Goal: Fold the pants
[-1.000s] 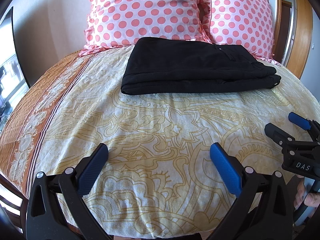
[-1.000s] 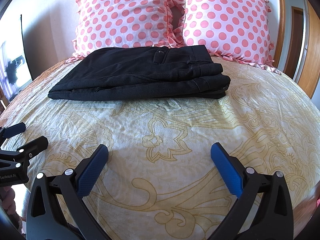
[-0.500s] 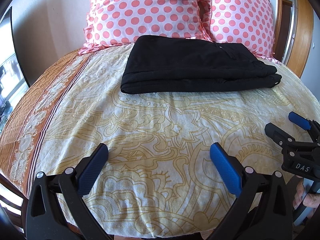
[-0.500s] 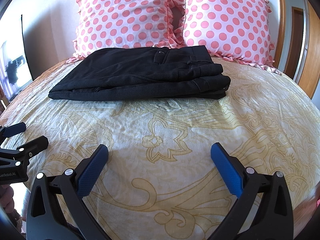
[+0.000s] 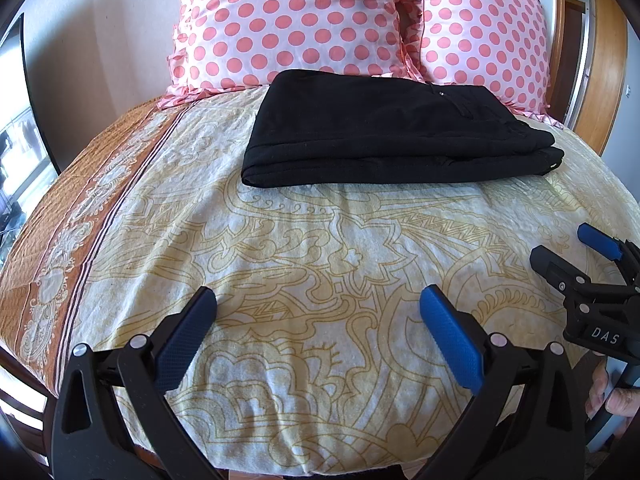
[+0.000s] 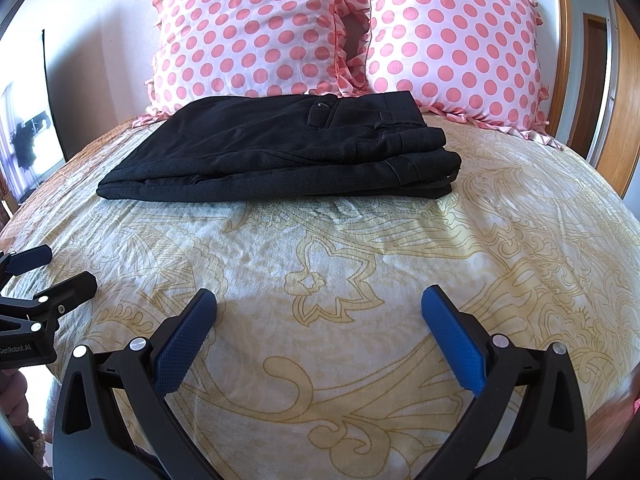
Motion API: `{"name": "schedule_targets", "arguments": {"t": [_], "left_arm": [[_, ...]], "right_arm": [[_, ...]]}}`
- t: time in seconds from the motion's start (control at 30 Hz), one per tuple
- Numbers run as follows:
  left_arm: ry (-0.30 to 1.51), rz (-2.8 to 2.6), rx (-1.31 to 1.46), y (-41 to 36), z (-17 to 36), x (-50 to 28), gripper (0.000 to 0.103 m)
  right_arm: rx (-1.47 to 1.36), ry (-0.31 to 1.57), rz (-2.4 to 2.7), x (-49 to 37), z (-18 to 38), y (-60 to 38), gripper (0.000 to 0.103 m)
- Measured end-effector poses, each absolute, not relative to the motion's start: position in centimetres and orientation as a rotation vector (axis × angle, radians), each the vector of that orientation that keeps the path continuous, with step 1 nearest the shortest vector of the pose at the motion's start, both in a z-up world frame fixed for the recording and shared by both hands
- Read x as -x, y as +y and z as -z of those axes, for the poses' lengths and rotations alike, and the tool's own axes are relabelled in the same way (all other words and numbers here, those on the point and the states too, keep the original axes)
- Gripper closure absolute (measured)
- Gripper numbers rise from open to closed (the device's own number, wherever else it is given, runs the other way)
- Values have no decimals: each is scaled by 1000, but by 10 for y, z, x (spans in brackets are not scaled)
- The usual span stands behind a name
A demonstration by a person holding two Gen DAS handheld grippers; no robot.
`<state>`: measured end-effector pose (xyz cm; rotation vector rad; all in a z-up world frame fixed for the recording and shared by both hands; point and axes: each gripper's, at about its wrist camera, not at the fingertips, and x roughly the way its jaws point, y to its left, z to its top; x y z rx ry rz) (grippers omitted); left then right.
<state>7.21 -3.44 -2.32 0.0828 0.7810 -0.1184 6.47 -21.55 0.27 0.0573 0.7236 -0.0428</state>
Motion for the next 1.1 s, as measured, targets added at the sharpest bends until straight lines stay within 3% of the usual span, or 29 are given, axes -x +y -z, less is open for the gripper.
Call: {"name": "schedule_targets", "arguments": {"t": [1.1], "left_arm": [[769, 119, -81, -33, 22, -70, 2]], "right_arm": [[-57, 722, 42, -65, -2, -215, 1]]}}
